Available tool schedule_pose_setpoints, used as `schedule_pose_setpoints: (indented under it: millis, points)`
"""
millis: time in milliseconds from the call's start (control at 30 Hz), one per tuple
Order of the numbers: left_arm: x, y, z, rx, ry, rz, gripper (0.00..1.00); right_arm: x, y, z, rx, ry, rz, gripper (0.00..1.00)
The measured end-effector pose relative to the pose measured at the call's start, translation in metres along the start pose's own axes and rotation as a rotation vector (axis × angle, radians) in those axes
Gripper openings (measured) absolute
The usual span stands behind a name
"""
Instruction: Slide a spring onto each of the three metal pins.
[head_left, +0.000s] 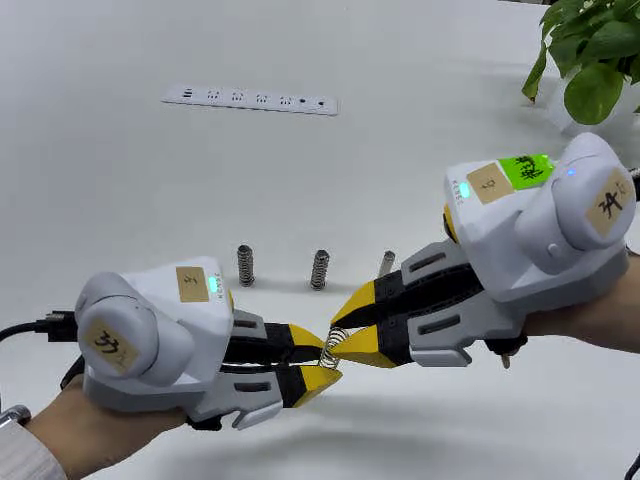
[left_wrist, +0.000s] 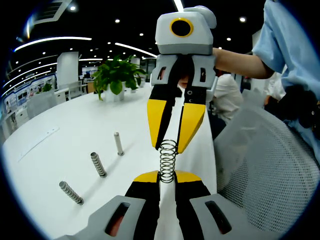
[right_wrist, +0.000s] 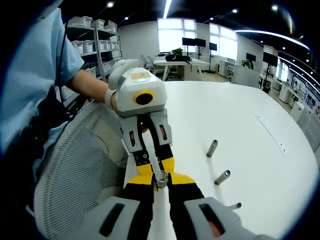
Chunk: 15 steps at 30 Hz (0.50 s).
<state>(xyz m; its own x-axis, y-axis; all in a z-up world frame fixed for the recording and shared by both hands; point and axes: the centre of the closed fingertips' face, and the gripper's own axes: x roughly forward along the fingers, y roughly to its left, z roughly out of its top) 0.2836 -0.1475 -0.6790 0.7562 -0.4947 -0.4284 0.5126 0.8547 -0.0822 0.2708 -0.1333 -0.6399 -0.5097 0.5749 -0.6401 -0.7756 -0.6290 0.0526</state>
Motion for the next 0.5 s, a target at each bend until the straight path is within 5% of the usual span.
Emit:
schedule_pose_setpoints:
  millis: [167, 500]
  points:
    - [0.002, -0.001, 0.001, 0.0, -0.006, -0.002, 0.09, -0.002, 0.0, -0.002, -0.02, 0.032, 0.011, 0.18]
    - [0.006, -0.001, -0.003, -0.001, 0.015, -0.009, 0.09, -0.001, -0.001, -0.015, -0.116, 0.2, 0.068, 0.18]
